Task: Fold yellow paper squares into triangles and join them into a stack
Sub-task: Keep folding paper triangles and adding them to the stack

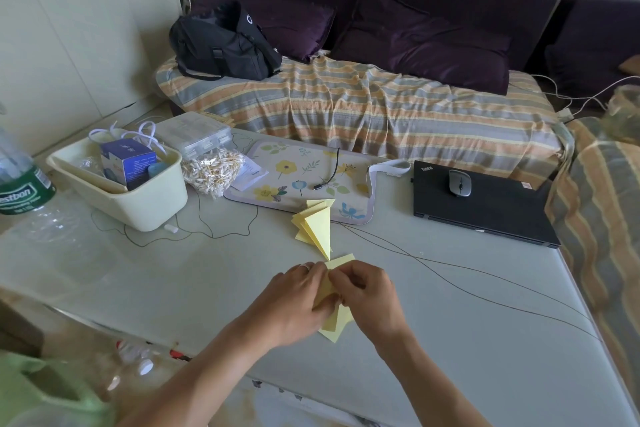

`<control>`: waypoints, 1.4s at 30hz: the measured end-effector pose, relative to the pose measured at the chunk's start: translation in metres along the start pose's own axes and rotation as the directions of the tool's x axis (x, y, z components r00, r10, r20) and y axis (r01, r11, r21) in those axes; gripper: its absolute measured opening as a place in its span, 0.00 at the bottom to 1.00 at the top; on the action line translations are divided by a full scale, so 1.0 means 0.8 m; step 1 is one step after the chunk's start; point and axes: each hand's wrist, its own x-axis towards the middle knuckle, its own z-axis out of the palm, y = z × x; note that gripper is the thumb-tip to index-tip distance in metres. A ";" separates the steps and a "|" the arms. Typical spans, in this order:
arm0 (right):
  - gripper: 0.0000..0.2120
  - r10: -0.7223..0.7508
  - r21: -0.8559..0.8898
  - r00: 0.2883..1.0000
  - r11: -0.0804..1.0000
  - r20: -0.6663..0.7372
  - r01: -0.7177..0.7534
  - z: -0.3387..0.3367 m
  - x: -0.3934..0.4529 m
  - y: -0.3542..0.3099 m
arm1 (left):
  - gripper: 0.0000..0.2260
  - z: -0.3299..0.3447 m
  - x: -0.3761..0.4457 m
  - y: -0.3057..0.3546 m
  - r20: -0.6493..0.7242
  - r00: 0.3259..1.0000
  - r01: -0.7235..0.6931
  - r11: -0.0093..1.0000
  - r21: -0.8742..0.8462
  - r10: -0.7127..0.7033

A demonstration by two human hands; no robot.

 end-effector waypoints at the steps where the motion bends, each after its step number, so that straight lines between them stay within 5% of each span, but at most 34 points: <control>1: 0.09 -0.006 -0.004 1.000 1.000 0.003 0.006 0.000 0.000 0.000 | 0.11 0.000 0.000 0.000 0.006 1.000 0.008 1.000 -0.005 -0.008; 5: 0.08 -0.028 -0.052 1.000 0.998 -0.009 0.027 0.003 0.002 0.004 | 0.04 0.000 0.004 -0.003 -0.023 0.998 0.049 0.996 -0.078 -0.051; 14: 0.05 -0.092 -0.135 0.995 0.987 -0.030 0.087 0.004 0.003 0.009 | 0.05 -0.005 0.005 -0.005 -0.162 0.963 0.153 0.931 -0.330 -0.216; 21: 0.04 -0.121 -0.154 0.991 0.982 -0.061 0.111 0.005 0.002 0.008 | 0.04 -0.007 0.002 0.000 -0.053 0.915 0.324 0.807 -0.493 -0.400; 31: 0.08 -0.448 -0.269 0.890 0.870 -0.081 0.413 0.012 0.004 0.019 | 0.06 -0.013 0.000 0.007 0.125 0.855 0.450 0.599 -0.662 -0.504; 35: 0.02 -0.464 -0.219 0.884 0.870 -0.056 0.442 0.012 0.001 0.016 | 0.08 -0.013 0.001 0.007 0.132 0.833 0.452 0.523 -0.723 -0.537; 42: 0.08 -0.437 -0.184 0.899 0.886 -0.026 0.425 0.011 0.000 0.013 | 0.08 -0.014 0.002 0.002 0.131 0.831 0.439 0.494 -0.750 -0.540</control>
